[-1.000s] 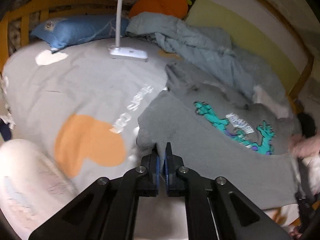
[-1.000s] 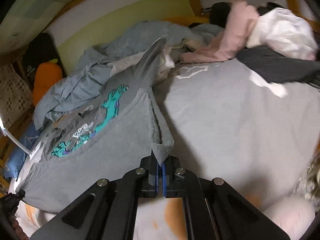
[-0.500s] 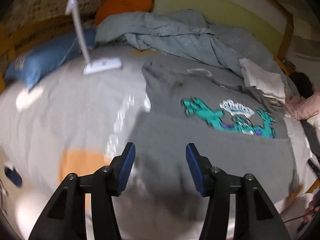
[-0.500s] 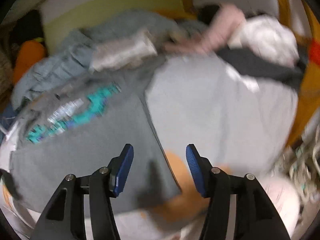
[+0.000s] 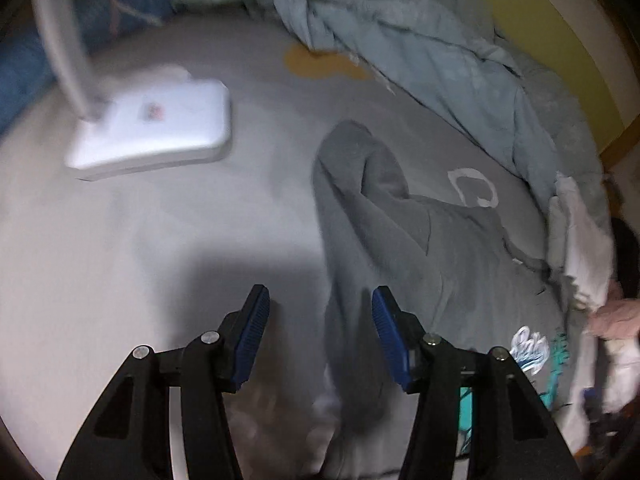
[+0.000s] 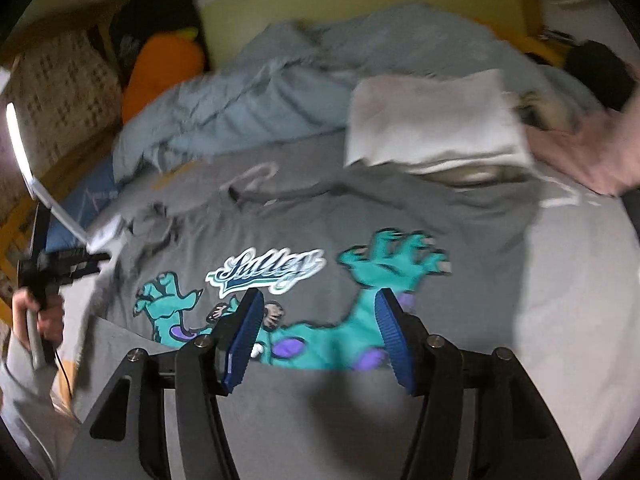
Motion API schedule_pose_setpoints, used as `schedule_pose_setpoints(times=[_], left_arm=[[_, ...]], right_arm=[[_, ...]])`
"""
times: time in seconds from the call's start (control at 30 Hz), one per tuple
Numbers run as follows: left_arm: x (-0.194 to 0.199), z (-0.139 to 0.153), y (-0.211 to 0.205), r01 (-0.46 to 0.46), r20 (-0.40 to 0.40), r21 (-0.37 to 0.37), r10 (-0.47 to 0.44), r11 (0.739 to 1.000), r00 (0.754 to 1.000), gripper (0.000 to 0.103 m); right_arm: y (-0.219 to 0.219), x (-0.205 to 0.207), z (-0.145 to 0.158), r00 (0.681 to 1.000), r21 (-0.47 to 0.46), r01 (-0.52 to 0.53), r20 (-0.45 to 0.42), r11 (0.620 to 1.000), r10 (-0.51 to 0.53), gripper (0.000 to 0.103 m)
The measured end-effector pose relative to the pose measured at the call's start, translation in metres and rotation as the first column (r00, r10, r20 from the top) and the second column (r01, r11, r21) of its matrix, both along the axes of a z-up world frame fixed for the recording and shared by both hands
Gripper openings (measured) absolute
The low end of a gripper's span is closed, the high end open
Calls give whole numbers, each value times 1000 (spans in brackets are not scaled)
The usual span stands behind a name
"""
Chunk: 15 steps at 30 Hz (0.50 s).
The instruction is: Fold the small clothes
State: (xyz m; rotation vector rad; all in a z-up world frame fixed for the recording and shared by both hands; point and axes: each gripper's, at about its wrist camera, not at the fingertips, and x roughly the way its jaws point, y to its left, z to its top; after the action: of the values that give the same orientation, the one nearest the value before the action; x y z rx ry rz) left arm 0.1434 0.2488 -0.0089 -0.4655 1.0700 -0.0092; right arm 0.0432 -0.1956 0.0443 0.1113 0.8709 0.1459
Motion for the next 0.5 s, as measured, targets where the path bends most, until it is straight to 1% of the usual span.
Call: schedule_pose_setpoints(times=[0.07, 0.13, 0.17, 0.2, 0.23, 0.27, 0.3, 0.33, 0.37, 0.4, 0.43, 0.47, 0.5], left_arm=[[9, -12, 5, -6, -9, -54, 5, 999, 1000, 51], [13, -14, 5, -6, 12, -59, 7, 998, 1000, 49], [14, -12, 1, 4, 13, -41, -4, 999, 1000, 41], [15, -9, -4, 26, 24, -30, -26, 999, 999, 27], [18, -7, -7, 43, 37, -32, -41, 999, 998, 21], [20, -5, -10, 53, 47, -36, -51, 998, 998, 8], [21, -2, -15, 62, 65, -34, -60, 997, 996, 3], [23, 1, -21, 74, 93, -31, -71, 997, 993, 3], [20, 7, -30, 99, 124, -7, -97, 995, 987, 3], [17, 14, -43, 142, 144, 38, -146, 989, 979, 3], [9, 23, -64, 220, 159, 113, -236, 969, 959, 3], [-3, 31, -85, 295, 157, 180, -324, 938, 933, 3], [-15, 35, -105, 361, 145, 223, -397, 906, 906, 3]], right_arm=[[20, 16, -20, 998, -61, -9, -58, 998, 6, 59], [32, 21, -33, 997, -111, -16, -77, 994, 7, 59], [38, 21, -39, 997, -139, -15, -81, 990, 4, 59], [42, 22, -44, 996, -154, -14, -85, 988, 1, 59], [44, 22, -48, 996, -162, -15, -94, 987, -1, 59], [44, 20, -52, 995, -164, -20, -104, 986, 3, 59], [44, 19, -54, 994, -166, -25, -110, 986, 7, 59], [44, 18, -56, 994, -173, -30, -113, 984, 11, 59], [44, 17, -58, 994, -185, -29, -110, 982, 8, 59], [43, 17, -59, 994, -195, -25, -105, 980, 5, 59], [42, 17, -60, 995, -204, -20, -101, 979, -1, 59], [40, 15, -60, 995, -202, -16, -100, 979, -4, 59], [37, 15, -59, 995, -193, -14, -100, 981, -6, 59]])
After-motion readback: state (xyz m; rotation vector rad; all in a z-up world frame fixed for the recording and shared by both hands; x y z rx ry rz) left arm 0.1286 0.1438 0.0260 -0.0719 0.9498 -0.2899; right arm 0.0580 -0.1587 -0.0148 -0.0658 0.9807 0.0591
